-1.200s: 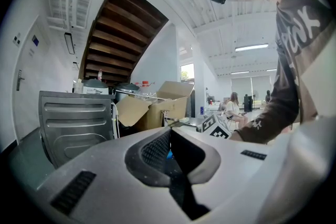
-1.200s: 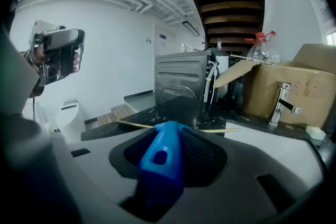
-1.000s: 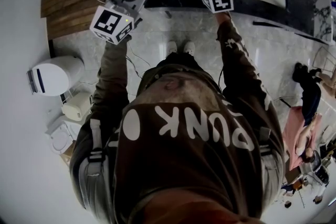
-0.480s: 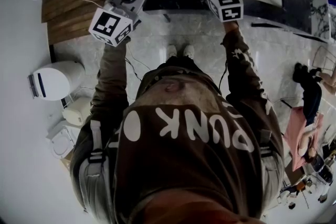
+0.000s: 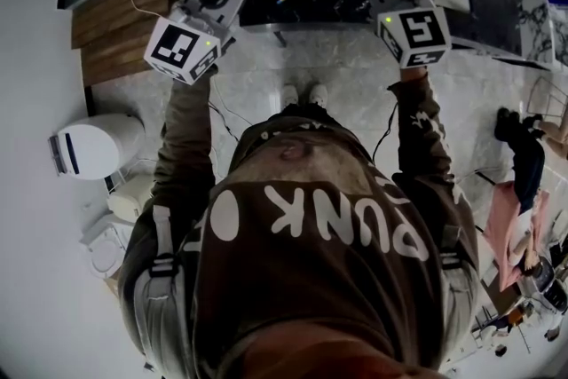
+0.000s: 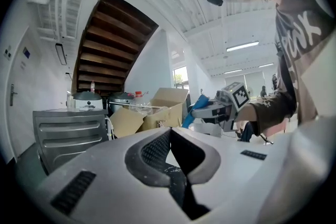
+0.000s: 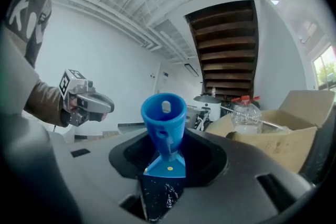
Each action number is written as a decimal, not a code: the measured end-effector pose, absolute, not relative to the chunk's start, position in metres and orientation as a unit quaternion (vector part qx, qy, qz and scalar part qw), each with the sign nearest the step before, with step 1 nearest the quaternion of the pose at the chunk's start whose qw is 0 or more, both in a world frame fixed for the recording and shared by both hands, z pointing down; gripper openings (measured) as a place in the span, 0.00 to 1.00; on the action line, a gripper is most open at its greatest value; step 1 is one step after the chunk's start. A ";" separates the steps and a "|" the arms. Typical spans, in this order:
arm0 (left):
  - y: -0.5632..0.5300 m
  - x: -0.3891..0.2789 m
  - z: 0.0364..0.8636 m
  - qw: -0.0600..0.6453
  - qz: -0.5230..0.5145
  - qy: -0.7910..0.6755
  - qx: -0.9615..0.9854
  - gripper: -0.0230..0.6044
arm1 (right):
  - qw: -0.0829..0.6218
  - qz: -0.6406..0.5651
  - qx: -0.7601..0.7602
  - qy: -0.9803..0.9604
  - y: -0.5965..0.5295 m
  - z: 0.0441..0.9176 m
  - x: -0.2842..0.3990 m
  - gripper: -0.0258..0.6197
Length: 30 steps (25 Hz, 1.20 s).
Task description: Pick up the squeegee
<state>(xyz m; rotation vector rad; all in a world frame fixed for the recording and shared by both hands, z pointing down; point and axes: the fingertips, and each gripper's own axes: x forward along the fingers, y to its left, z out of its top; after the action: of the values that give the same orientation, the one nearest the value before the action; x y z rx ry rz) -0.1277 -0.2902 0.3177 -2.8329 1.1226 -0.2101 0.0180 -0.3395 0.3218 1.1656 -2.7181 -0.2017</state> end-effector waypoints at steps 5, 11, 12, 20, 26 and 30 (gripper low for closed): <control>-0.285 -0.122 0.296 0.063 -0.069 0.359 -0.929 0.04 | 0.057 -0.088 0.380 -0.919 -0.316 0.283 0.027 0.28; -0.282 -0.118 0.274 0.075 -0.056 0.359 -0.929 0.04 | 0.039 -0.110 0.361 -0.925 -0.293 0.260 0.025 0.28; -0.280 -0.117 0.271 0.077 -0.057 0.358 -0.929 0.04 | 0.037 -0.112 0.358 -0.926 -0.290 0.258 0.024 0.28; -0.276 -0.116 0.268 0.085 -0.063 0.358 -0.928 0.04 | 0.029 -0.115 0.341 -0.932 -0.285 0.261 0.015 0.28; -0.275 -0.118 0.272 0.080 -0.066 0.360 -0.927 0.04 | 0.037 -0.109 0.327 -0.938 -0.285 0.275 0.008 0.28; -0.275 -0.118 0.273 0.080 -0.068 0.361 -0.927 0.04 | 0.029 -0.111 0.320 -0.940 -0.283 0.273 0.007 0.28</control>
<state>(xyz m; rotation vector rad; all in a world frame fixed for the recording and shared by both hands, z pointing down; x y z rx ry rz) -0.1178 -0.2749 0.2728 -2.7711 1.0805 -0.2034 0.0068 -0.2834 0.2730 0.9882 -2.9008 -0.3437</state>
